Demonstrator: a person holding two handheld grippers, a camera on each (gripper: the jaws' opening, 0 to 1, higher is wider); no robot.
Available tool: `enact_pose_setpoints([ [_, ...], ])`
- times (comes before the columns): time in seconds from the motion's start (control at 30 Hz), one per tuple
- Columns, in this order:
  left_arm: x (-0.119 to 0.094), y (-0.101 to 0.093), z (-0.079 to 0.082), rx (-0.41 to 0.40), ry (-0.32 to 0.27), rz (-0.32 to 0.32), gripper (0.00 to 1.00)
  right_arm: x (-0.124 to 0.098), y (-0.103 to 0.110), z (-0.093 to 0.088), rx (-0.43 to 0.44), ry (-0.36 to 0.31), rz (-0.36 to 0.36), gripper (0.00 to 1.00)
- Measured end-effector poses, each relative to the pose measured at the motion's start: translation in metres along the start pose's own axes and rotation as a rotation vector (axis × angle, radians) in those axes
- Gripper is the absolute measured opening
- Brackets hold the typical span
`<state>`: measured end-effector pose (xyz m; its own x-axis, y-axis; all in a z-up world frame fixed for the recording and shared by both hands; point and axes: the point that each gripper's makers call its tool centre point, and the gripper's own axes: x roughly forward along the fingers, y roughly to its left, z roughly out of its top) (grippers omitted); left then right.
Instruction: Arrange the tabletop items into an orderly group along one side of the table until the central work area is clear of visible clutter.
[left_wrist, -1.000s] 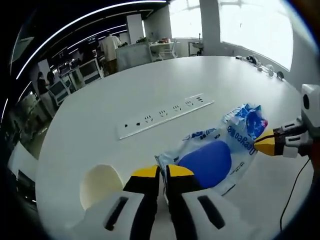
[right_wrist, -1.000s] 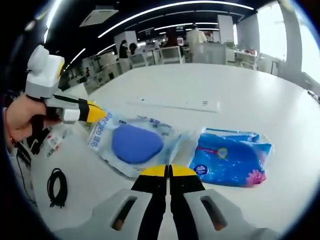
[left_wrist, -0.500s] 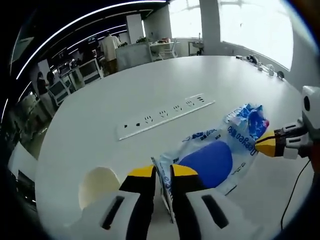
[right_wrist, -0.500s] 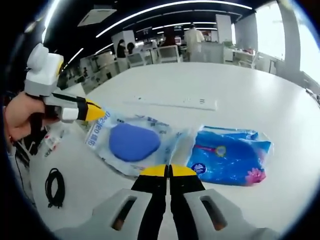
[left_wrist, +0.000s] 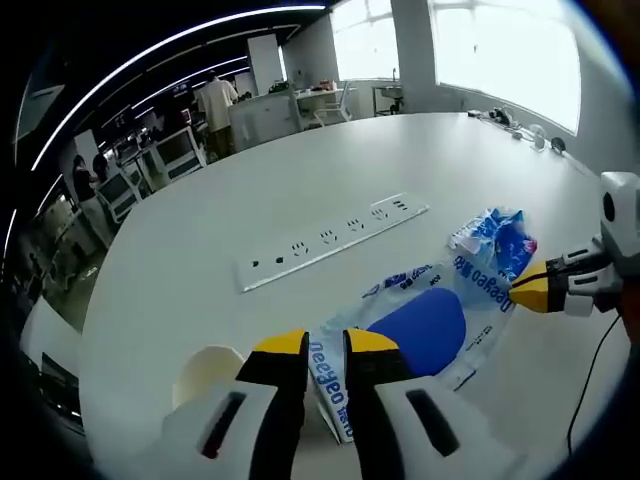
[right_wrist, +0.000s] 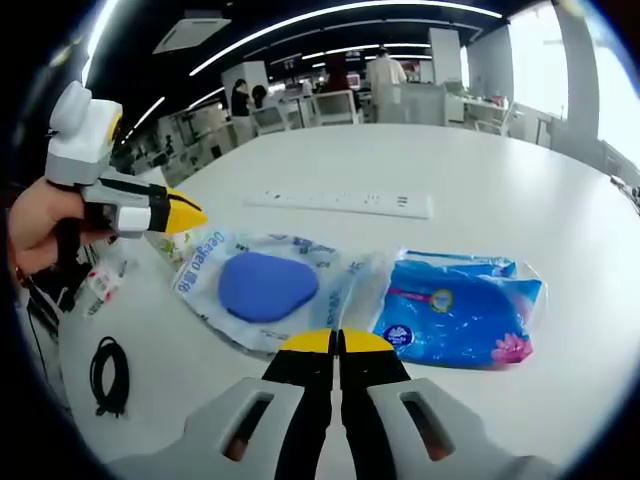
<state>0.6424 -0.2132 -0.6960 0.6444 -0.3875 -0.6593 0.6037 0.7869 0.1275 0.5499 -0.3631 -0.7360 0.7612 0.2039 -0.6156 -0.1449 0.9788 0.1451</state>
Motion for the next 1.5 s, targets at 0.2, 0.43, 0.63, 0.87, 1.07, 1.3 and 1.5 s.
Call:
enact_pose_setpoints([
  [0.2,-0.003,-0.002,0.008,0.007,-0.019,-0.010,0.11,0.000,0.000,0.000,0.002,-0.003,-0.002,0.00],
  [0.43,-0.007,-0.004,0.015,0.014,-0.040,-0.017,0.11,-0.003,-0.002,0.003,-0.022,-0.014,-0.016,0.00],
  [0.63,-0.011,-0.004,0.016,0.015,-0.048,-0.022,0.10,-0.006,-0.005,0.007,-0.025,-0.037,-0.022,0.04],
  [0.87,-0.017,0.000,0.022,0.008,-0.065,-0.027,0.11,-0.010,-0.004,0.012,-0.043,-0.053,-0.036,0.15],
  [1.07,-0.021,0.002,0.024,0.003,-0.073,-0.037,0.14,-0.012,-0.003,0.017,-0.061,-0.067,-0.039,0.23],
  [1.3,-0.025,0.001,0.025,-0.004,-0.081,-0.050,0.18,-0.016,-0.003,0.022,-0.071,-0.074,-0.048,0.30],
  [1.5,-0.029,-0.001,0.028,-0.033,-0.092,-0.083,0.28,-0.019,-0.002,0.028,-0.072,-0.084,-0.045,0.33],
])
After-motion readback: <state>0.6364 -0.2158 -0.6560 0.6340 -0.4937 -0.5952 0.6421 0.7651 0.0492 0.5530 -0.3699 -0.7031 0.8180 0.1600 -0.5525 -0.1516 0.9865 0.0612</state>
